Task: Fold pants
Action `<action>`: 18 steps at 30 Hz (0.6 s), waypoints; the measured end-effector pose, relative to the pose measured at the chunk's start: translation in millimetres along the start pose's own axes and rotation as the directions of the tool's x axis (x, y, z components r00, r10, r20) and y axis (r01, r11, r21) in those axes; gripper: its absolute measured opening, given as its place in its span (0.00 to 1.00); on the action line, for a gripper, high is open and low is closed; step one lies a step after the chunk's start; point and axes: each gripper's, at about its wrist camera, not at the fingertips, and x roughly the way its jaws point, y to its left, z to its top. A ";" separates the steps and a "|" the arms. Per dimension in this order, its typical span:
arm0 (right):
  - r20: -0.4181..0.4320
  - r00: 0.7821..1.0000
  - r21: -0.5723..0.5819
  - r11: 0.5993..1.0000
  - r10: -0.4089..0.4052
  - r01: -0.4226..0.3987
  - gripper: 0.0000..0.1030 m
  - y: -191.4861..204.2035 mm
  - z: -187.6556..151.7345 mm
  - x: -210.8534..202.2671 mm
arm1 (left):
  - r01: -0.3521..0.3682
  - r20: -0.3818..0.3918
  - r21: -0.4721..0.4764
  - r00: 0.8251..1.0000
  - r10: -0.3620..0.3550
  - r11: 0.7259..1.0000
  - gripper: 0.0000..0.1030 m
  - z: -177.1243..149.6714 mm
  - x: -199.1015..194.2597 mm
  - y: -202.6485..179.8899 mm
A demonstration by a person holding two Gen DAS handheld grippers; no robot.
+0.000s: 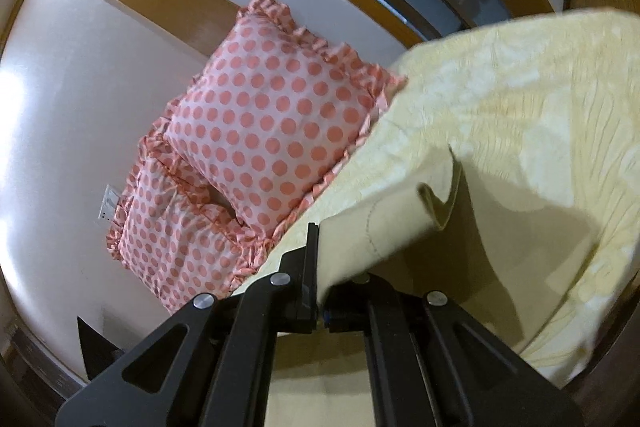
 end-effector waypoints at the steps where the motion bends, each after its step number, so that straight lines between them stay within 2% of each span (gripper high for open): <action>1: 0.005 1.000 -0.007 1.000 -0.026 0.026 0.01 -4.8 0.3 -5.6 | 0.016 0.032 0.013 0.999 -0.017 1.000 0.04 -15.7 -30.8 4.8; 3: 0.000 0.998 -0.001 0.998 -0.057 0.057 0.01 -14.2 -0.3 -11.5 | 0.015 0.067 0.033 0.998 -0.017 0.999 0.05 -45.8 -72.0 13.9; 5: -0.016 0.996 0.010 0.996 -0.087 0.087 0.01 -25.7 -3.4 -14.8 | -0.017 0.073 0.037 0.997 0.014 0.999 0.05 -86.8 -104.3 28.7; 9: -0.029 0.990 0.009 0.990 -0.137 0.137 0.01 -38.6 -9.3 -17.3 | -0.049 0.021 -0.013 0.999 0.049 0.999 0.05 -138.9 -114.3 51.1; 14: -0.029 0.980 -0.010 0.980 -0.199 0.199 0.01 -46.4 -16.5 -23.3 | -0.056 0.002 -0.037 0.998 0.056 0.998 0.04 -165.8 -115.2 63.7; 16: -0.037 0.970 -0.035 0.970 -0.242 0.241 0.02 -47.1 -20.0 -24.4 | -0.062 0.003 -0.017 0.998 0.062 0.998 0.08 -171.9 -112.6 65.3; 17: -0.031 0.966 -0.037 0.966 -0.256 0.255 0.07 -46.1 -21.8 -27.9 | -0.059 0.015 -0.013 0.998 0.059 0.998 0.11 -173.7 -114.9 65.8; 18: -0.018 0.963 -0.037 0.963 -0.267 0.267 0.18 -45.6 -22.6 -33.0 | -0.056 0.024 -0.012 0.998 0.056 0.998 0.19 -175.1 -119.7 66.2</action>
